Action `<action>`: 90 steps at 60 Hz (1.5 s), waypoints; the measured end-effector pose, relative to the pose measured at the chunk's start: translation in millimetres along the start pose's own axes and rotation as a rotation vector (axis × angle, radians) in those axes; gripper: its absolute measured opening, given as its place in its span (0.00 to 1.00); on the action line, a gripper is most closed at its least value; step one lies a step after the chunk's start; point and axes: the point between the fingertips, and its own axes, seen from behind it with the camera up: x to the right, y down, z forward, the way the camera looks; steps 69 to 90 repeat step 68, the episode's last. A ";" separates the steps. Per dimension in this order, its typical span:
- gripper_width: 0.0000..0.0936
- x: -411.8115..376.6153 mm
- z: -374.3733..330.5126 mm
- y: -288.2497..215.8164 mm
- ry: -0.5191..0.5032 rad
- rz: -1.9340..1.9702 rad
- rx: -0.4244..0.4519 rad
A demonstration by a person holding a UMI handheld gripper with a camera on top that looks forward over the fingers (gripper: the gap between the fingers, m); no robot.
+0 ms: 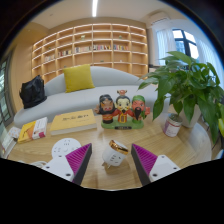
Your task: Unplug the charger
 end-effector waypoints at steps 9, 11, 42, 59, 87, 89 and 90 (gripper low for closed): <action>0.92 2.3 -45.1 -11.2 0.016 -0.027 0.031; 0.92 1.8 -58.9 -13.7 0.017 -0.034 0.039; 0.91 -33.1 -300.5 -6.8 0.032 -0.124 0.153; 0.91 -45.9 -340.5 13.8 0.005 -0.153 0.159; 0.91 -51.6 -347.1 11.6 0.003 -0.166 0.174; 0.91 -51.6 -347.1 11.6 0.003 -0.166 0.174; 0.91 -51.6 -347.1 11.6 0.003 -0.166 0.174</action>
